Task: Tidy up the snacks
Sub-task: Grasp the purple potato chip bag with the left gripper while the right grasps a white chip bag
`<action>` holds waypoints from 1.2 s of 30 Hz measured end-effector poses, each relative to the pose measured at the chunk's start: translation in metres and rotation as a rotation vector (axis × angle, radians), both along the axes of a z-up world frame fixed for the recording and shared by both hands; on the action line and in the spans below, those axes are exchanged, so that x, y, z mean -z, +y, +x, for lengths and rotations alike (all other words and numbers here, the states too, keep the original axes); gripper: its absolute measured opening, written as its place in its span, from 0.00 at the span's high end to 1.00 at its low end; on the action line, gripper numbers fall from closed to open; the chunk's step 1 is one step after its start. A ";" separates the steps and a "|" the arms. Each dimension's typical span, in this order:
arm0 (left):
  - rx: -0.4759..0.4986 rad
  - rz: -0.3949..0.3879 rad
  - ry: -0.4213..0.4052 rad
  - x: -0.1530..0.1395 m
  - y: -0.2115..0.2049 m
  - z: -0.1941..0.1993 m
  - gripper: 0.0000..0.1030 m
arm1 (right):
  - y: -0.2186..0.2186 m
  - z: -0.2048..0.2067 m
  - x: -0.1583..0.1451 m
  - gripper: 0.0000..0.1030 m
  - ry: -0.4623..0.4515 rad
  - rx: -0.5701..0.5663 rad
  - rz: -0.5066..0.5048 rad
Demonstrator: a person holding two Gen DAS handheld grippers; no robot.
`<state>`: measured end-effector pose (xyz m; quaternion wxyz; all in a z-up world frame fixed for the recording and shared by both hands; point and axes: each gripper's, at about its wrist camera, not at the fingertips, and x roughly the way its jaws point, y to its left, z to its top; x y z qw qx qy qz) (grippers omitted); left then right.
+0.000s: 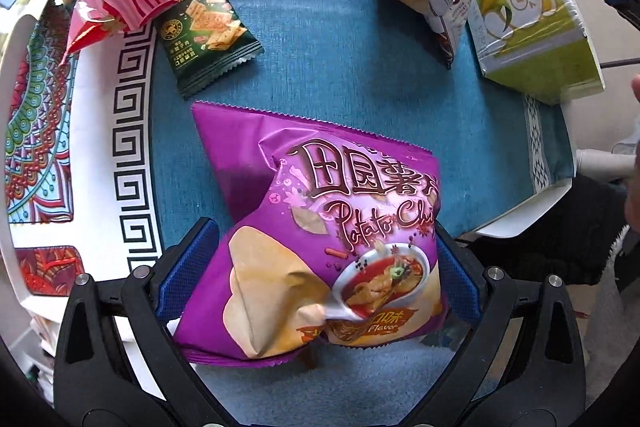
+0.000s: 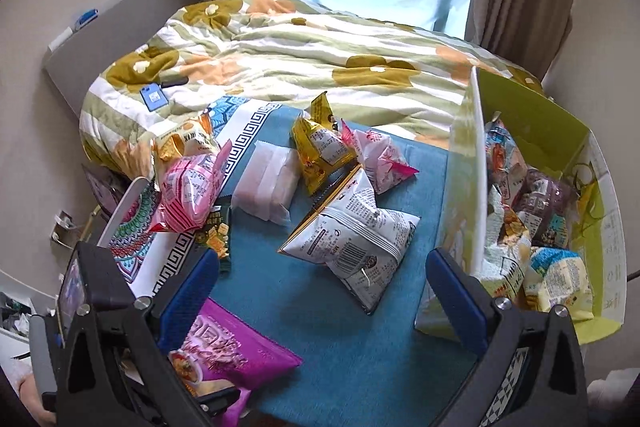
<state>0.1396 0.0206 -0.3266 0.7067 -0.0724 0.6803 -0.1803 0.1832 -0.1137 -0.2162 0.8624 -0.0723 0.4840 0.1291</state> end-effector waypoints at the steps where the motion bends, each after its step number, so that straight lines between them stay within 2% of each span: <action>1: -0.004 -0.013 0.002 0.001 0.003 0.002 0.03 | 0.005 0.005 0.006 0.00 0.007 -0.010 -0.032; 4: -0.009 -0.035 -0.003 0.004 0.008 0.008 0.04 | 0.016 0.018 0.026 0.00 0.023 -0.039 -0.121; 8: -0.008 -0.046 -0.011 0.006 0.016 0.015 0.12 | 0.026 0.027 0.049 0.00 0.027 -0.077 -0.225; 13: 0.012 -0.018 -0.028 0.003 0.020 0.021 0.13 | 0.036 0.033 0.076 0.00 0.040 -0.149 -0.371; 18: -0.007 -0.034 -0.015 0.006 0.025 0.024 0.13 | 0.037 0.040 0.095 0.00 0.071 -0.232 -0.520; 21: -0.009 -0.033 -0.010 0.006 0.027 0.026 0.13 | 0.040 0.037 0.098 0.00 0.081 -0.286 -0.582; 24: -0.009 -0.035 -0.010 0.007 0.027 0.026 0.13 | 0.040 0.026 0.088 0.00 0.078 -0.386 -0.625; 30: -0.020 -0.038 -0.019 0.007 0.035 0.026 0.13 | 0.034 0.020 0.086 0.00 0.067 -0.616 -0.822; 33: -0.027 -0.038 -0.022 0.006 0.038 0.023 0.13 | 0.025 0.033 0.096 0.00 0.134 -0.667 -0.837; 36: -0.025 -0.032 -0.030 0.006 0.038 0.019 0.13 | 0.014 0.053 0.109 0.00 0.242 -0.692 -0.802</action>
